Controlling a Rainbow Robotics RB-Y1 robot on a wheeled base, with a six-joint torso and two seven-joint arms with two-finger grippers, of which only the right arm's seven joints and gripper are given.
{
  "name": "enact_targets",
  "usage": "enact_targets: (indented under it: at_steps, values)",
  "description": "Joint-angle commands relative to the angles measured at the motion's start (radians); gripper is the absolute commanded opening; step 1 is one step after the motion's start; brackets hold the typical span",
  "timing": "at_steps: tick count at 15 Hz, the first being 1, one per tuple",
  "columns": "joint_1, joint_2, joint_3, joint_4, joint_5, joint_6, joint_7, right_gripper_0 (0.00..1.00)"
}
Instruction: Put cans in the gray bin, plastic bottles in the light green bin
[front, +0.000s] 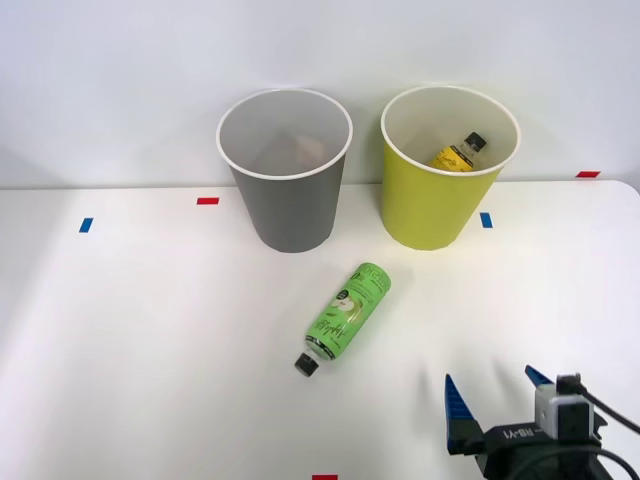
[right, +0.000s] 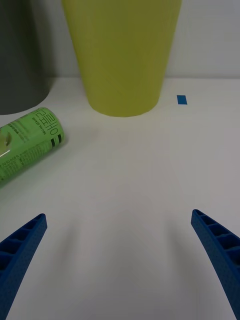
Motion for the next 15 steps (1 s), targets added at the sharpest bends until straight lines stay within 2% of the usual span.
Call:
enact_targets:
  at_steps: [1, 4, 7, 9, 13, 15]
  values:
    - [-0.199, 0.003, -0.01, -0.108, -0.012, 0.364, -0.162, 1.0]
    - [-0.398, 0.006, -0.006, -0.108, -0.009, 0.656, -0.308, 1.0]
    - [-0.556, 0.006, 0.02, -0.106, -0.003, 0.895, -0.509, 1.0]
    - [-0.645, 0.007, 0.034, -0.106, -0.035, 1.038, -0.657, 1.0]
    - [-0.797, 0.02, 0.043, -0.094, -0.11, 1.262, -0.892, 1.0]
    - [-0.903, 0.036, 0.077, 0.016, -0.095, 1.288, -0.989, 1.0]
